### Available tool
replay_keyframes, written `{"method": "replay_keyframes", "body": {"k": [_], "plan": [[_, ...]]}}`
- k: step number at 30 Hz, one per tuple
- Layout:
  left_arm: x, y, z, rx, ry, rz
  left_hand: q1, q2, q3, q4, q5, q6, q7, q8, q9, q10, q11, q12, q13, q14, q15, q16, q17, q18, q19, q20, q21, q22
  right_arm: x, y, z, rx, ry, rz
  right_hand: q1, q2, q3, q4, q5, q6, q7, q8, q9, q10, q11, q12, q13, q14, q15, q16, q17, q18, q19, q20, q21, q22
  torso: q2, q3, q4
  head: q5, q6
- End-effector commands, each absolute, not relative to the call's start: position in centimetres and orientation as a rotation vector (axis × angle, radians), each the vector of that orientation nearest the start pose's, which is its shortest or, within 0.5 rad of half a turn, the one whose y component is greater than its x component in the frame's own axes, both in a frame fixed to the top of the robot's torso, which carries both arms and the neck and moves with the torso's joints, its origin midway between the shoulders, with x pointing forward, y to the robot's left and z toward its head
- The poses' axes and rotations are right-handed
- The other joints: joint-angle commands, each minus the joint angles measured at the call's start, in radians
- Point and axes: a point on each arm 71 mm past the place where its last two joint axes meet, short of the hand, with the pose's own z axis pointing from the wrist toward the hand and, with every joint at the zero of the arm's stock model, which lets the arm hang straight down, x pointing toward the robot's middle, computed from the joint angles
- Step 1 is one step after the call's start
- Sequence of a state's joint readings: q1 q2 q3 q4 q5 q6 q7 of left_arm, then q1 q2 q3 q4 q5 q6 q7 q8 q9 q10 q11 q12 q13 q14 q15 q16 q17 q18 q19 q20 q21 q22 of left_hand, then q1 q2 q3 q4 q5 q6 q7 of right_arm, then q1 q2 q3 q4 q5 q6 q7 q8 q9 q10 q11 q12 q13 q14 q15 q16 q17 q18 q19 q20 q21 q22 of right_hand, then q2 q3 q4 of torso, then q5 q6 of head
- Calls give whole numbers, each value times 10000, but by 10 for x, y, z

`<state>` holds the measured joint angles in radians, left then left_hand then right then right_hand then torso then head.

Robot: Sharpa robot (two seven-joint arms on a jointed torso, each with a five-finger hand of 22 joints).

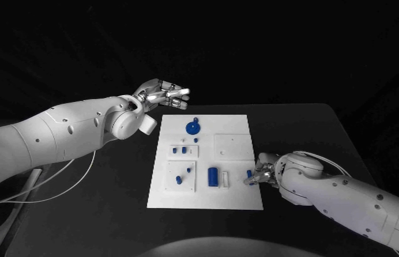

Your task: Assemble the parts on the task board

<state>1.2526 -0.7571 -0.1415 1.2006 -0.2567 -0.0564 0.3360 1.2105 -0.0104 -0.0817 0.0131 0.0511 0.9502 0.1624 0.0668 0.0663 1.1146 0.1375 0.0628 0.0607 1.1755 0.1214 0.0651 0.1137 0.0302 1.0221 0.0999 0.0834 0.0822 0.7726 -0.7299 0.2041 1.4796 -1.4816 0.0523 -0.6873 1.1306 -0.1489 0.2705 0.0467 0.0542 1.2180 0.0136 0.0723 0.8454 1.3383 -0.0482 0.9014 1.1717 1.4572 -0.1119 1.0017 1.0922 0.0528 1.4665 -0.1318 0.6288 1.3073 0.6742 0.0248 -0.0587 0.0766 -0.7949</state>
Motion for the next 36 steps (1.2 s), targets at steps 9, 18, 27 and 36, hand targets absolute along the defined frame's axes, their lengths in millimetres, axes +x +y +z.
{"method": "replay_keyframes", "body": {"k": [9,18,27,36], "plan": [[533,249,-206,-8268,16757,-14028,-64,-49,13,66,11,-31,28,-2,-1,-74,14,-12,8,-31,-29,-22,1,61,50,39,51,6,423,-192,-341,1126,22508,890,281,-88,559,-623,0,-700,385,-101,-4789,-169,106,-141,-50,-3,148,-137,-31,55,413,111,-140,670,0,-1,-5,-18,-12],[533,249,-206,-8295,16799,-13996,-59,-77,39,101,10,-52,35,-4,-2,-89,21,-13,8,-39,-25,-23,-1,62,47,40,50,6,423,-191,-341,1082,22288,866,44,-117,900,-1031,935,-1206,612,-102,-6103,-304,226,-226,-282,-12,228,-199,-80,164,409,203,-235,668,4,4,-3,-5,-26],[533,249,-207,-8314,16875,-13996,-59,-77,39,101,10,-52,35,-4,-2,-89,21,-13,8,-39,-25,-23,-1,62,47,40,50,6,421,-193,-345,2019,22968,1488,-383,420,4021,-3077,4413,-1256,828,-98,-7284,-480,233,-242,-338,-60,211,-186,-31,246,322,182,-2,738,2,1,-10,10,-48],[533,249,-207,-8323,16961,-14004,-29,-118,80,143,6,-69,40,0,0,-104,24,-14,7,-45,-23,-21,-3,65,44,45,49,4,419,-191,-346,2817,23170,2304,-614,579,4932,-3292,4741,-915,770,-87,-7704,-366,197,-33,-276,-56,196,-73,71,284,133,172,677,755,1,5,-9,25,-50]]}}
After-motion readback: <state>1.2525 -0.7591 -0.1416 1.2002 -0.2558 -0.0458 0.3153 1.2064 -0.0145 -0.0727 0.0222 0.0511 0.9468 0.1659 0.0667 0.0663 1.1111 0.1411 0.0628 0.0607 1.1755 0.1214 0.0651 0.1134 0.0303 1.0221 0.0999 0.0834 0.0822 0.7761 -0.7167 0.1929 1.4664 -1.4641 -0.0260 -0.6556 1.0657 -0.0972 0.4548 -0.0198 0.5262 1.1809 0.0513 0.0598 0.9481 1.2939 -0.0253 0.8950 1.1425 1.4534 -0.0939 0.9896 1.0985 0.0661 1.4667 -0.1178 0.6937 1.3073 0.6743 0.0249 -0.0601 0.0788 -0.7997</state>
